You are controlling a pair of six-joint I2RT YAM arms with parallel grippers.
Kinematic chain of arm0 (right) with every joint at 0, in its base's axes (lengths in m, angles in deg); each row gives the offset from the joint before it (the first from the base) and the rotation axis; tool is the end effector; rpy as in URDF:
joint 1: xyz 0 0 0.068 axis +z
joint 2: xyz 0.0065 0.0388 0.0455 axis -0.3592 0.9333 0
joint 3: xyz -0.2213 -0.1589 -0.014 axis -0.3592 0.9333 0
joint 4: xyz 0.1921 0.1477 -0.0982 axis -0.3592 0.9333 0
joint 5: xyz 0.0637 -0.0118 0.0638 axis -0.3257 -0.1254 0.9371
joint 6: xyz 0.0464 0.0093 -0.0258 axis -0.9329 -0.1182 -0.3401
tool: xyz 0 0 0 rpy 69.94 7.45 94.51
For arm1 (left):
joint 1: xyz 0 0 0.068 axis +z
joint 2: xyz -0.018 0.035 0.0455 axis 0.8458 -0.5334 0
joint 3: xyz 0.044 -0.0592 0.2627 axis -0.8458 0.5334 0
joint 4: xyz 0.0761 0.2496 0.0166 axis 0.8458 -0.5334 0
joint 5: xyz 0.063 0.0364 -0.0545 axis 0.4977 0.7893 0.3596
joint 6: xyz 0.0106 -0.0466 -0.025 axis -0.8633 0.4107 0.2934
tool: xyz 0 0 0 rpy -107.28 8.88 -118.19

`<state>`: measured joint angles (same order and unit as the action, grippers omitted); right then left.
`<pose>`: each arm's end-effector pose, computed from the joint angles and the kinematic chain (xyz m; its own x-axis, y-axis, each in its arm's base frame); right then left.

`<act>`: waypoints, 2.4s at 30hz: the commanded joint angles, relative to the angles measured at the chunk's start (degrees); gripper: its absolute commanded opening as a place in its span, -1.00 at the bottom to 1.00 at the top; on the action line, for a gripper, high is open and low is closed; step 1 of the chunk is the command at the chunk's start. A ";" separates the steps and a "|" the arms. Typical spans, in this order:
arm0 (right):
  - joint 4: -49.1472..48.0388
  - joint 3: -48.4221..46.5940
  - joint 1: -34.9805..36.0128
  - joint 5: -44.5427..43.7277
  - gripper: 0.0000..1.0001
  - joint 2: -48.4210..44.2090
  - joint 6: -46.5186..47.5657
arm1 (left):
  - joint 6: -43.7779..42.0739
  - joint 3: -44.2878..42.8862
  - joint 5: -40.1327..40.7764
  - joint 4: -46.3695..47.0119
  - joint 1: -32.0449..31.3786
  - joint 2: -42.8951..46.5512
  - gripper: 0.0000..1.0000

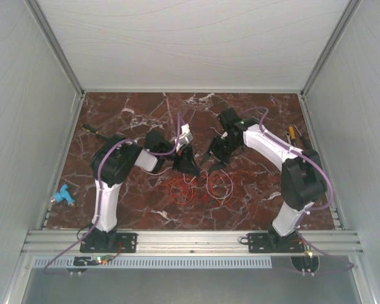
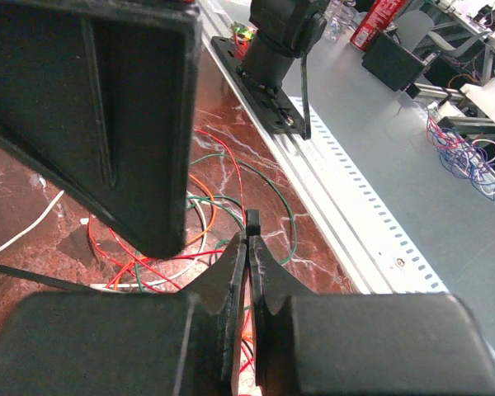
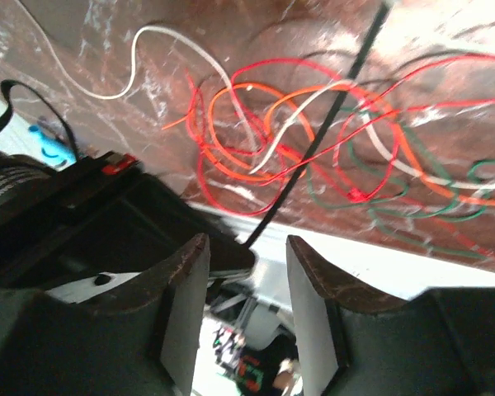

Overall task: Zip-tie the wires
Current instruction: Tie the cable at the center of the board.

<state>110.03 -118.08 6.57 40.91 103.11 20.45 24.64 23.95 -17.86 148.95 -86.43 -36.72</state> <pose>0.2970 0.1743 0.2369 -0.9023 0.3627 0.2330 0.4310 0.7710 0.4688 0.3019 -0.2057 0.1533 -0.2748 0.1445 -0.9506 0.8372 -0.4503 -0.3105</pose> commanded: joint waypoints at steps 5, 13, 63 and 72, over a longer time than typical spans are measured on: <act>-24.68 16.16 -6.50 -7.94 -0.24 -12.22 5.67 | -4.40 -0.84 -6.62 14.75 -0.46 -2.54 -1.00; -33.45 17.47 -9.00 -10.61 -0.42 -9.27 12.41 | -5.57 -0.19 -5.46 14.75 -0.43 -4.15 -1.00; -50.62 30.71 -2.47 -23.06 -0.36 -2.98 6.18 | -6.00 0.82 -3.54 14.75 -0.60 -8.48 -1.00; -65.17 41.27 -3.30 -20.53 -0.36 -4.42 2.72 | -5.20 0.48 -3.37 14.75 -0.60 -8.63 -1.00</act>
<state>50.56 -82.39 3.61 21.35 98.91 24.43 21.23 25.07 -17.71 149.01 -86.69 -43.89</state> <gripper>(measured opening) 0.321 0.003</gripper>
